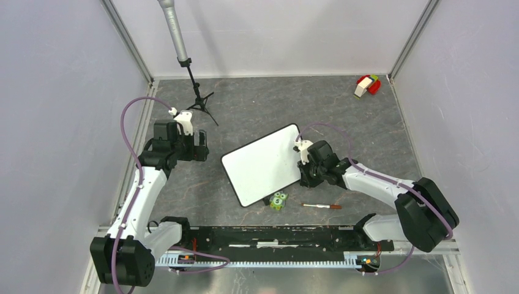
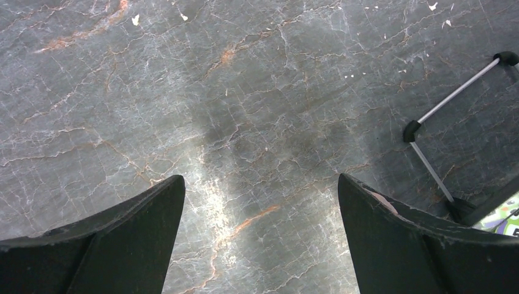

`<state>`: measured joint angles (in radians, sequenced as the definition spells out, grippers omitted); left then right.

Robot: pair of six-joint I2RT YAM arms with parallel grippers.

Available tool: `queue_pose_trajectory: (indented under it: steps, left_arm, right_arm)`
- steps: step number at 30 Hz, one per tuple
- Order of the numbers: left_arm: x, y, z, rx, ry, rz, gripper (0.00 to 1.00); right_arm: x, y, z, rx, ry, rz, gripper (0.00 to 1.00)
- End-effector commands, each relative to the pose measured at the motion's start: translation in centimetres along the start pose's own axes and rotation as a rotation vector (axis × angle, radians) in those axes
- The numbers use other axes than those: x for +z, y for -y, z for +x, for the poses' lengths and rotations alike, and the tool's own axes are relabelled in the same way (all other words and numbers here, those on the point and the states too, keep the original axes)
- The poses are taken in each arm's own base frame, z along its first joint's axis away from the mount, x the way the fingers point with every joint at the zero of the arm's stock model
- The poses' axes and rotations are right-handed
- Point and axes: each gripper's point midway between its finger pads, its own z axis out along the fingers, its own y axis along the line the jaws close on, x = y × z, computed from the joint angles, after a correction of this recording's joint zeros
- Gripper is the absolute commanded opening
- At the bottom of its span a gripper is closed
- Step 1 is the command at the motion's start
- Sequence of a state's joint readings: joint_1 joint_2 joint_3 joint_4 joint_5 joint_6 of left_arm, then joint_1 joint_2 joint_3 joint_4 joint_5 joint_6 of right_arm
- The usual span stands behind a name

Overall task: Write a sentence on the whiteboard
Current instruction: Move the whiteboard to the center of the board, then open the whiteboard marker at the center of the board.

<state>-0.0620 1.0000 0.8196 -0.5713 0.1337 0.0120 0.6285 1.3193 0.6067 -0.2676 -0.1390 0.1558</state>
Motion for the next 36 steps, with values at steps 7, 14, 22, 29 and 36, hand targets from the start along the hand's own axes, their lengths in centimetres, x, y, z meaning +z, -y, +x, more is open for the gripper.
queue_pose_trajectory:
  steps: [7, 14, 22, 29, 36]
  left_arm:
    - [-0.2, 0.3, -2.2, -0.027, 0.059, 0.019, 1.0]
    - [-0.3, 0.6, -2.1, -0.022, 0.054, 0.036, 1.0]
    - [-1.7, 1.2, -3.1, 0.022, 0.061, 0.065, 1.0]
    - [-5.0, 2.9, -6.3, 0.094, 0.146, 0.152, 1.0]
    - [-8.0, 4.4, -8.3, 0.144, 0.124, 0.228, 1.0]
  right_arm:
    - [-1.9, -3.7, 1.6, 0.023, -0.037, -0.194, 0.54]
    - [-3.4, -4.5, 0.0, -0.041, 0.006, -0.235, 0.68]
    - [-7.6, -3.9, -4.0, -0.244, 0.111, -0.232, 0.91]
    - [-10.6, -0.9, -5.2, -0.586, 0.132, -0.198, 0.98]
    - [-9.5, 0.0, 2.1, -0.81, -0.14, -0.28, 0.98]
